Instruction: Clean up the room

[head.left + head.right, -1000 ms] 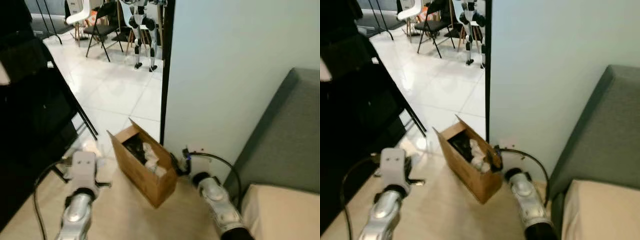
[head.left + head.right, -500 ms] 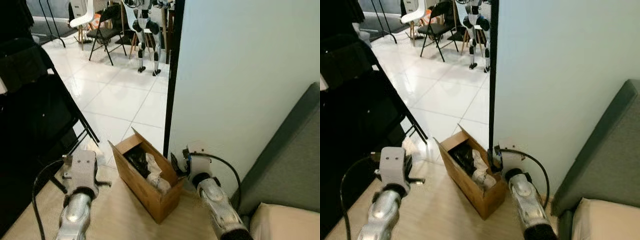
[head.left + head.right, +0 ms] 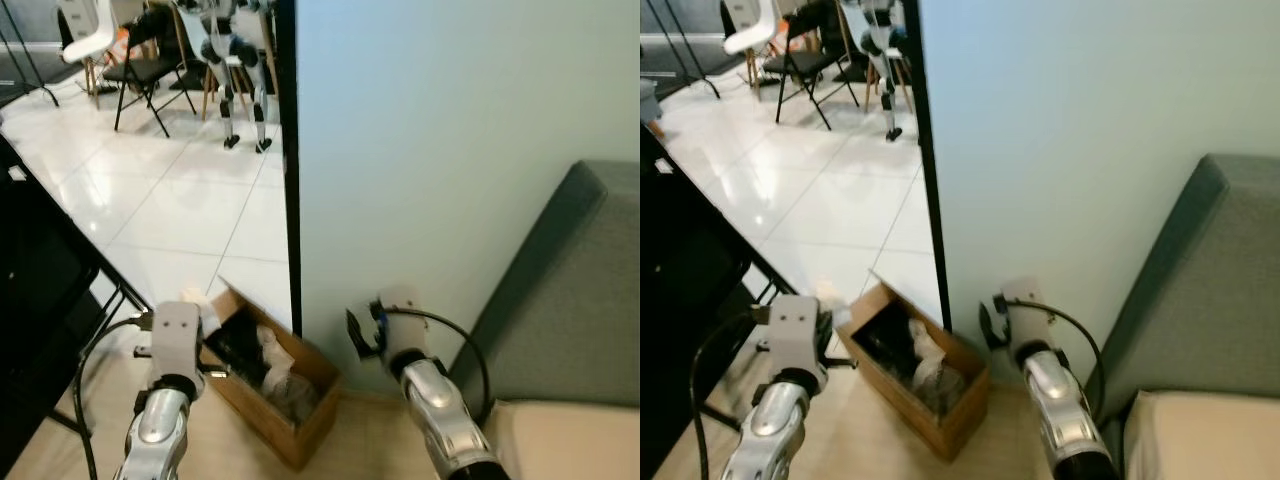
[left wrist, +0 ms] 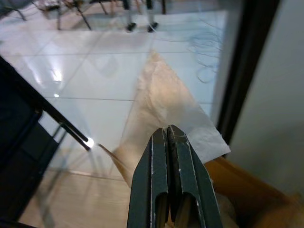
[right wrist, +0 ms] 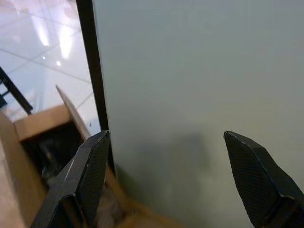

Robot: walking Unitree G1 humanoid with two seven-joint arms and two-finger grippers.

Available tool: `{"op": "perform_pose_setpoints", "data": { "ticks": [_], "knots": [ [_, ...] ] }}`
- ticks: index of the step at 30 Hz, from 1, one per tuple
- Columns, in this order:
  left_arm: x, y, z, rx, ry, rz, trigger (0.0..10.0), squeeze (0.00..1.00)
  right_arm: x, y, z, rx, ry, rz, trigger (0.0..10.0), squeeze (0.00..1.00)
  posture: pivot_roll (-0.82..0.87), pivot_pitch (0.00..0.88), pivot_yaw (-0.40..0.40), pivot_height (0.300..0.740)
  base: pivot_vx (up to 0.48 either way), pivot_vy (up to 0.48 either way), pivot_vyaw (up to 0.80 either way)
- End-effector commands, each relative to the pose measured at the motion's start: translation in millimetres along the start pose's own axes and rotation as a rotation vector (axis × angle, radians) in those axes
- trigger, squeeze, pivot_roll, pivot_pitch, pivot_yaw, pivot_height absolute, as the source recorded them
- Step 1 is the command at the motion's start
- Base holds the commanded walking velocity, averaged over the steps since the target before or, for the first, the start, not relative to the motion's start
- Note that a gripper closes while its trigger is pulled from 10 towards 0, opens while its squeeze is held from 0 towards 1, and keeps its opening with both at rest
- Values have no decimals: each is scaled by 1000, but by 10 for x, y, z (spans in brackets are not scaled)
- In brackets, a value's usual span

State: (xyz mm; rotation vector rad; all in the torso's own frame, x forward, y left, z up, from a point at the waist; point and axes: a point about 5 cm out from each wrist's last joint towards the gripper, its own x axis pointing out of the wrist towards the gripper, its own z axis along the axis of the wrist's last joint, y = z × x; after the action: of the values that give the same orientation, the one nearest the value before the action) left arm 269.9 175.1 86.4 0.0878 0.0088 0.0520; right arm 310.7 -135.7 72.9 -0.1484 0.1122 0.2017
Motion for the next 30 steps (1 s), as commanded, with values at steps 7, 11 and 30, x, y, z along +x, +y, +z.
{"op": "perform_pose_setpoints", "data": {
  "ticks": [7,11,30],
  "knots": [
    [-40,59,-71,9,32,21,10000,0,1,101,-17,9,10,33,10000,0,4,84,6,740,316,0,0],
    [-37,39,-89,8,48,7,10000,0,-1,111,-33,0,21,42,10000,0,3,85,6,740,77,0,0],
    [22,-154,-459,339,243,-393,10000,0,89,61,-125,-101,163,105,10000,0,-13,153,-15,740,0,0,0]
  ]
}}
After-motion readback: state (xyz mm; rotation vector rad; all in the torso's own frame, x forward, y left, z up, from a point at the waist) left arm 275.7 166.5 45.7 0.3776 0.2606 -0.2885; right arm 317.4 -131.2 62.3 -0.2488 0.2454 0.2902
